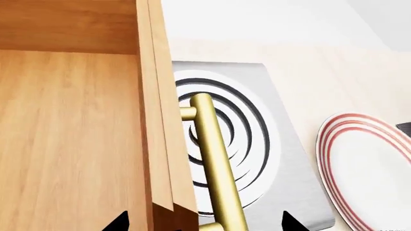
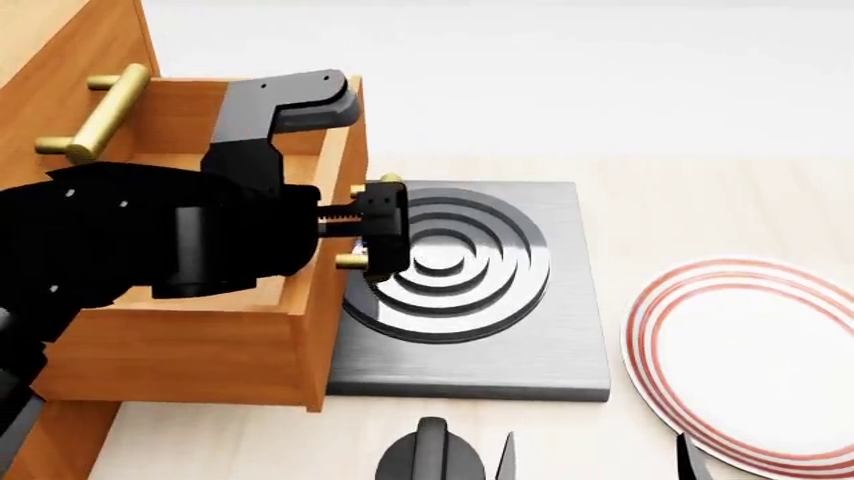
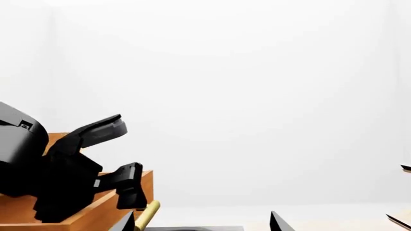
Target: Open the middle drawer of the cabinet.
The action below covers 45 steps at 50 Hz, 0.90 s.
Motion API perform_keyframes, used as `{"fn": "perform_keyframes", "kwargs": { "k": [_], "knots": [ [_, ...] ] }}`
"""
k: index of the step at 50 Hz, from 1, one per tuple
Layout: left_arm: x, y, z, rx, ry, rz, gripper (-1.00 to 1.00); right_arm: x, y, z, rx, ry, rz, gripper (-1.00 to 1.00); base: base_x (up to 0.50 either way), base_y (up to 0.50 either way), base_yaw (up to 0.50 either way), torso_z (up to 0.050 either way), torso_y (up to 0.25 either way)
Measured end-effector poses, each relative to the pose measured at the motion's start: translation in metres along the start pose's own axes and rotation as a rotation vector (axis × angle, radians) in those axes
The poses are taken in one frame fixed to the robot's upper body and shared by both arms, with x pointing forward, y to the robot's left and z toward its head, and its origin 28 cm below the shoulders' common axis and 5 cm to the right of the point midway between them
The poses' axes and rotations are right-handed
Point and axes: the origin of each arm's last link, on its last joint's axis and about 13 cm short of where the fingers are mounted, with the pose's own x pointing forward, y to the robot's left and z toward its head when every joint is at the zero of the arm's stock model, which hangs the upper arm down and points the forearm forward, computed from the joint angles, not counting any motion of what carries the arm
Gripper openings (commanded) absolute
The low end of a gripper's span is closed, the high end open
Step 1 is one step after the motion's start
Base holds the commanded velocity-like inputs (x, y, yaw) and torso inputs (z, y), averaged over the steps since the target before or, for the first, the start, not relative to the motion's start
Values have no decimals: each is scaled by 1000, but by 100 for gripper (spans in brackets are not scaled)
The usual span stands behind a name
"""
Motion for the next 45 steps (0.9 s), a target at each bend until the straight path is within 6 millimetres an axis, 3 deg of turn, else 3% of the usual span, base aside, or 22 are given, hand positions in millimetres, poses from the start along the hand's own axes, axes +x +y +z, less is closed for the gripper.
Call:
{"fn": "perform_keyframes", "kwargs": {
  "k": [23,45],
  "knots": [
    [5,-20,-7,113,-26,4,100,0,0,-1,2,-1,0,100,0,0,0,0,0],
    [6,-23,-8,172,-35,19,100,-1,-1,-2,2,1,0,100,0,0,0,-2,0]
  ]
}}
